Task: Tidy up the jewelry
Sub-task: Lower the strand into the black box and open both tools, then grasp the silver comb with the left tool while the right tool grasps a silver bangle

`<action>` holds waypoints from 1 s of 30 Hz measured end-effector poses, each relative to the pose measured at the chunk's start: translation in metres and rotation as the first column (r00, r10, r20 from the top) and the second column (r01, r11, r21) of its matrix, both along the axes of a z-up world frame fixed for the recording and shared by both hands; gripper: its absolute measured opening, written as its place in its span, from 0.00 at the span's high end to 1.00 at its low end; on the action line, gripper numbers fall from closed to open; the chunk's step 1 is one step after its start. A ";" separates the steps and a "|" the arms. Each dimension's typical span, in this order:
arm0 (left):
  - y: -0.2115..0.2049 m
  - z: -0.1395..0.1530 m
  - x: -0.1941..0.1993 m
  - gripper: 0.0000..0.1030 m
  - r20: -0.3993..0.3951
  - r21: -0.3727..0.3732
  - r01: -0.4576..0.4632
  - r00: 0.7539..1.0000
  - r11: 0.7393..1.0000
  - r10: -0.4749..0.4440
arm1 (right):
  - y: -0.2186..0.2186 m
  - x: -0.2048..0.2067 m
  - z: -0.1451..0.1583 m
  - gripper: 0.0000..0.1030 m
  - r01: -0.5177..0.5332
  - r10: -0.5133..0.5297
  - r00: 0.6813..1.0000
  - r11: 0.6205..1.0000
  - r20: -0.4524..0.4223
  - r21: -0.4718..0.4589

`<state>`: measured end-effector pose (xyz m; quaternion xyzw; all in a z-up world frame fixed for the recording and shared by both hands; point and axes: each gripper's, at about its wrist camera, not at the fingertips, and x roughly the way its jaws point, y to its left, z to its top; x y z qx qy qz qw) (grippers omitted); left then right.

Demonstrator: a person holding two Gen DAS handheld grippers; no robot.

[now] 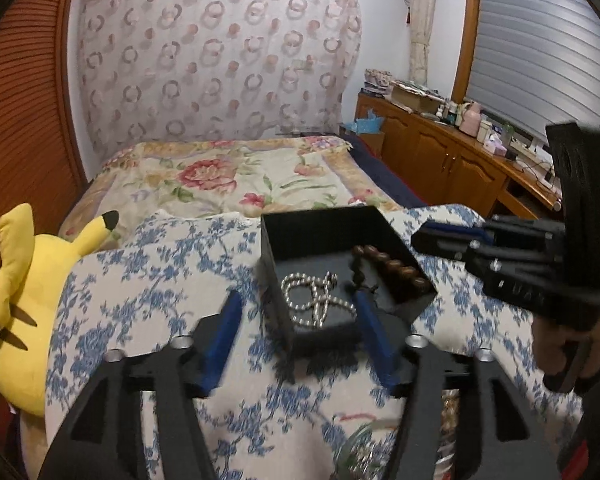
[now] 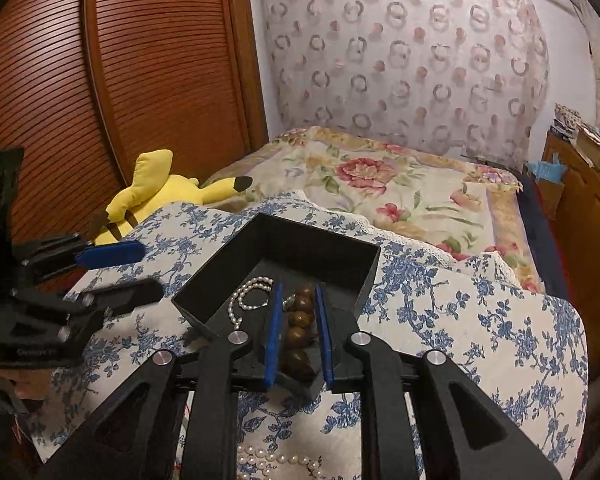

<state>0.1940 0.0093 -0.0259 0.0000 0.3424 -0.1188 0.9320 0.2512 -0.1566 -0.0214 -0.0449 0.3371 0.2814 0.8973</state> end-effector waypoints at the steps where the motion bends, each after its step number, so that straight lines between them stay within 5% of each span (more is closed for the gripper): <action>1: 0.001 -0.001 -0.003 0.42 0.000 0.007 0.002 1.000 1.000 -0.002 | -0.002 -0.004 0.000 0.74 0.005 -0.005 1.000 1.000 0.006 0.000; 5: 0.003 -0.006 -0.023 0.22 0.020 0.007 0.025 0.999 1.000 -0.025 | -0.013 -0.027 0.003 0.74 0.008 -0.008 1.000 1.000 0.021 -0.003; 12: 0.001 -0.017 -0.057 0.12 0.021 0.005 0.059 0.998 0.998 -0.060 | -0.033 -0.078 -0.012 0.74 0.009 -0.008 1.000 0.999 0.025 -0.030; 24: 0.012 -0.047 -0.093 0.13 -0.076 -0.052 0.073 0.994 0.996 -0.077 | -0.061 -0.131 -0.057 0.74 0.026 -0.031 0.995 0.998 -0.093 -0.055; 30: 0.001 -0.057 -0.103 0.38 -0.116 -0.055 0.106 0.987 0.993 -0.112 | -0.052 -0.137 -0.066 0.74 0.004 -0.011 0.992 0.998 -0.125 -0.058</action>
